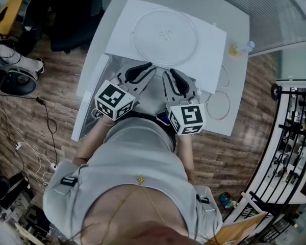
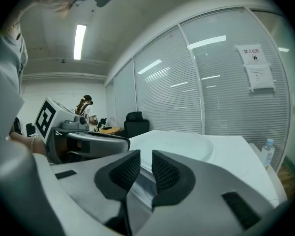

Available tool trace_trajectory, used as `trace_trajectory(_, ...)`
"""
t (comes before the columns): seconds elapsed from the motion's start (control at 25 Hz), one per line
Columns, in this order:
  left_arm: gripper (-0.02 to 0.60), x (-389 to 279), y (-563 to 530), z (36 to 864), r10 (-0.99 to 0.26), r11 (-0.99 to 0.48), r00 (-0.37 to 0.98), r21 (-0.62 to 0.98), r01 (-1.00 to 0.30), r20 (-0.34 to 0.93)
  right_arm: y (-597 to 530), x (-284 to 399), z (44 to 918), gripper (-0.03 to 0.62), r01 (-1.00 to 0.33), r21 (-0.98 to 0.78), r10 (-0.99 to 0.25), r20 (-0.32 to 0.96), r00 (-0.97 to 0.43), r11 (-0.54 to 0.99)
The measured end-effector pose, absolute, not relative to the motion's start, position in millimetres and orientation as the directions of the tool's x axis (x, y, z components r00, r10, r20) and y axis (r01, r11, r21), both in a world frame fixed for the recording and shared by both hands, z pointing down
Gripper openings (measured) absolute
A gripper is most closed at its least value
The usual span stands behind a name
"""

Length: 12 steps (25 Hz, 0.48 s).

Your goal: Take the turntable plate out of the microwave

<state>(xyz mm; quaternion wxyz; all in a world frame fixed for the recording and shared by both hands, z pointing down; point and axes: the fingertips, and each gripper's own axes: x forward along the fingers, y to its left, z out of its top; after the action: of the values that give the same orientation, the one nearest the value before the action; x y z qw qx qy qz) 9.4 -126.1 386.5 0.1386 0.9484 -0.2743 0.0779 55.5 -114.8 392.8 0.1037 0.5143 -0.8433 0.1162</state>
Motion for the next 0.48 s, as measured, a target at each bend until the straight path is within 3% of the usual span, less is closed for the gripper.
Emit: trace_trajectory(0.48, 0.035, 20.1, -118.1, 360.2, -0.478, -0.84, 0.861, 0.194, -0.506, 0.176, -104.8, 41.5, 347.3, 0.017, -0.82, -0.045, -0.809, 0.141, -0.571, 0.571)
